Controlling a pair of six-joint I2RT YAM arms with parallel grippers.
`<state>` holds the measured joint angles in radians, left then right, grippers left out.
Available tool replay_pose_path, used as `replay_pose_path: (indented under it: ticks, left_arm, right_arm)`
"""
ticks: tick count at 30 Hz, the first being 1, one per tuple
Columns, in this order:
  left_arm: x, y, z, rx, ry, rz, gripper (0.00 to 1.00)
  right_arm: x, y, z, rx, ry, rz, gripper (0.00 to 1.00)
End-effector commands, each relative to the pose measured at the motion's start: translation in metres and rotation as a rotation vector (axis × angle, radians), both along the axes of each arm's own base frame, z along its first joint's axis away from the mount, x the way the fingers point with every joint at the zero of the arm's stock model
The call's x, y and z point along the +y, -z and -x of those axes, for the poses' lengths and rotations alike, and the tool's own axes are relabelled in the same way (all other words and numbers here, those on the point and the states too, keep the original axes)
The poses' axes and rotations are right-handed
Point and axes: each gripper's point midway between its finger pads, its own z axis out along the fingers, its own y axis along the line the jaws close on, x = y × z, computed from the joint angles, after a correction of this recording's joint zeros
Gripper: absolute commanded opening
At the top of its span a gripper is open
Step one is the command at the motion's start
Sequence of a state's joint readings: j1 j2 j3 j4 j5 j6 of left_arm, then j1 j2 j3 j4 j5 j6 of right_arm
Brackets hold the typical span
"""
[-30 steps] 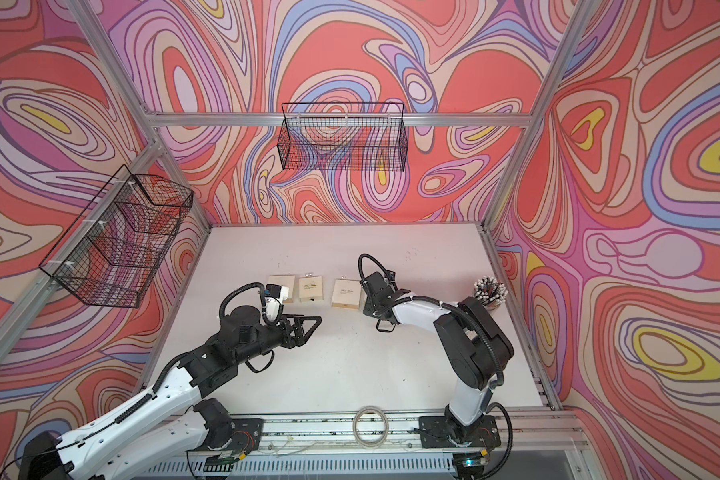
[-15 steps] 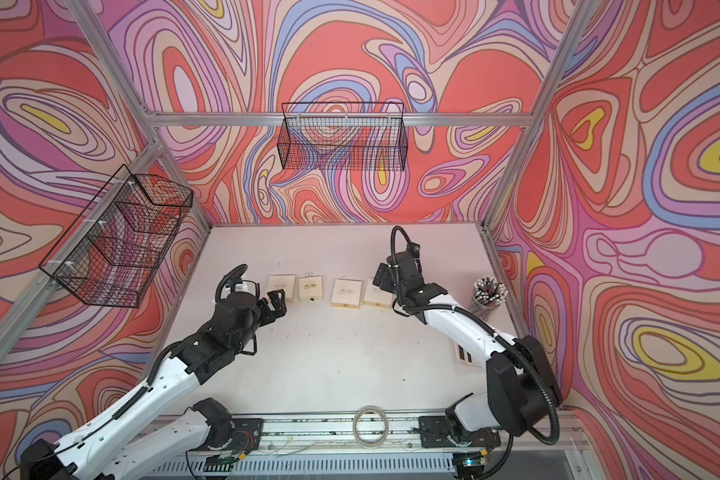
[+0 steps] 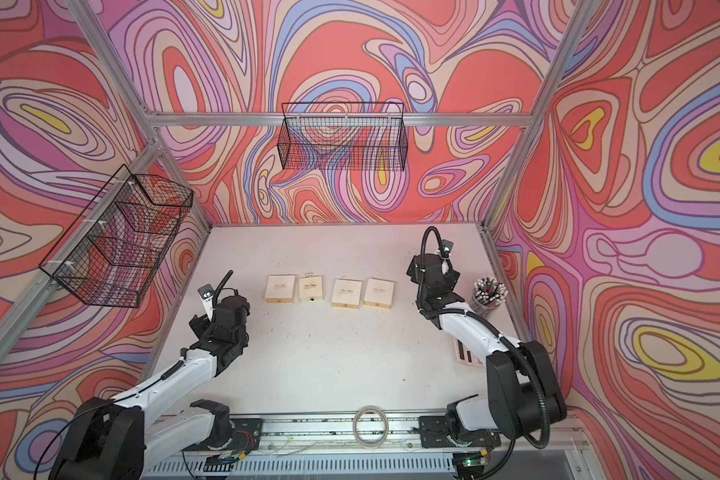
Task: Take out the earrings from the drawer-style jewelry box
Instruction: Reset both arms
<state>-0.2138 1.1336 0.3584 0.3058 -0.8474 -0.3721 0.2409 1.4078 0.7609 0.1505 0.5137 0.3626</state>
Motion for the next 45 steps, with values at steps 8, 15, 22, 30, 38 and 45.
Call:
replay_pose_path:
  ticks: [8, 15, 22, 30, 38, 45]
  left_arm:
    - [-0.007, 0.005, -0.042, -0.184, 0.247, -0.016, 1.0]
    - [-0.021, 0.009, -0.06, -0.137, 0.345, -0.033, 1.0]
    - [-0.028, 0.017, -0.073, -0.05, 0.387, -0.01, 1.0]
    - [-0.041, 0.035, -0.084, -0.023, 0.473, -0.022, 1.0]
    - [-0.041, 0.033, -0.085, -0.025, 0.472, -0.014, 1.0]
    - [-0.042, 0.034, -0.085, -0.011, 0.476, -0.005, 1.0]
  right_arm:
    - [-0.001, 0.031, -0.002, -0.152, -0.21, 0.085, 0.98]
    - [0.01, 0.05, 0.0, -0.147, -0.298, 0.076, 0.98]
    - [0.039, 0.052, -0.005, -0.139, -0.473, 0.084, 0.98]
    - [0.035, 0.041, 0.007, -0.204, -0.462, 0.087, 0.98]
    - [0.017, 0.026, 0.023, -0.256, -0.363, 0.097, 0.98]
    - [0.005, 0.03, 0.019, -0.241, -0.316, 0.186, 0.98]
